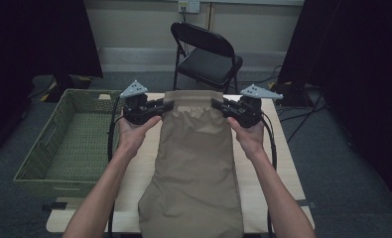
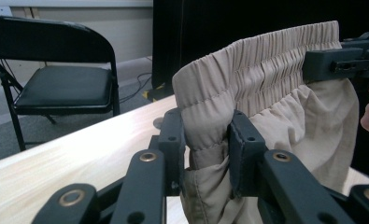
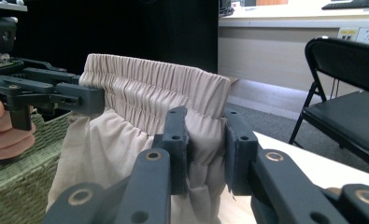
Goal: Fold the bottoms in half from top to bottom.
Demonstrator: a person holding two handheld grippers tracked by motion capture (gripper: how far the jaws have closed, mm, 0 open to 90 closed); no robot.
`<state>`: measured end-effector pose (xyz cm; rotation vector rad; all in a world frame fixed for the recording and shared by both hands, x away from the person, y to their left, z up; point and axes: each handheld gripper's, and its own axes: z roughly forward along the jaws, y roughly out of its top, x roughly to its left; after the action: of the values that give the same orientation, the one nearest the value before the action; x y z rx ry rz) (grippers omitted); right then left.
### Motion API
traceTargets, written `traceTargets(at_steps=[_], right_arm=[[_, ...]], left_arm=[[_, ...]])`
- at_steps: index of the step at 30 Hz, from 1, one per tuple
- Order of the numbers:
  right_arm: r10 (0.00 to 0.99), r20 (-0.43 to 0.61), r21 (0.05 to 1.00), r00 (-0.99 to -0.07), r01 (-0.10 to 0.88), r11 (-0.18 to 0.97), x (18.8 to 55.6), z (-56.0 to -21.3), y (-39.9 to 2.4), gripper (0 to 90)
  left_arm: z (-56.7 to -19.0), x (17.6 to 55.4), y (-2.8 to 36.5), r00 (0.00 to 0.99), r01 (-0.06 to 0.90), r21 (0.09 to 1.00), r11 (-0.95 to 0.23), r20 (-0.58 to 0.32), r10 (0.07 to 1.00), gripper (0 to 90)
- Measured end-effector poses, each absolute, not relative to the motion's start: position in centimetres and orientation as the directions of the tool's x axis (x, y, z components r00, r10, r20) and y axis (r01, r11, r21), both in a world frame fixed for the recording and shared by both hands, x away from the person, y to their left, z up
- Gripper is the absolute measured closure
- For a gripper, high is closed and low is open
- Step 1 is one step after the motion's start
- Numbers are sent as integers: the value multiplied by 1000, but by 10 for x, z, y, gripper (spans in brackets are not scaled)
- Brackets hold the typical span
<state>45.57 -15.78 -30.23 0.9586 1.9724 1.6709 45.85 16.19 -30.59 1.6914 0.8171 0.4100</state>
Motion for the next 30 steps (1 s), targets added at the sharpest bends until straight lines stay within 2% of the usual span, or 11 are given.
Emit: traceTargets(at_steps=[15,30], right_arm=[[728,129,979,-673,202,14,459,-269,-168,734],[752,102,986,-652,168,12,466,-250,-171,735]], left_arm=[[-268,466,147,701,226,967,-119,-77,709,706],[-251,475,142,705,198,975,-101,-70,706,707]])
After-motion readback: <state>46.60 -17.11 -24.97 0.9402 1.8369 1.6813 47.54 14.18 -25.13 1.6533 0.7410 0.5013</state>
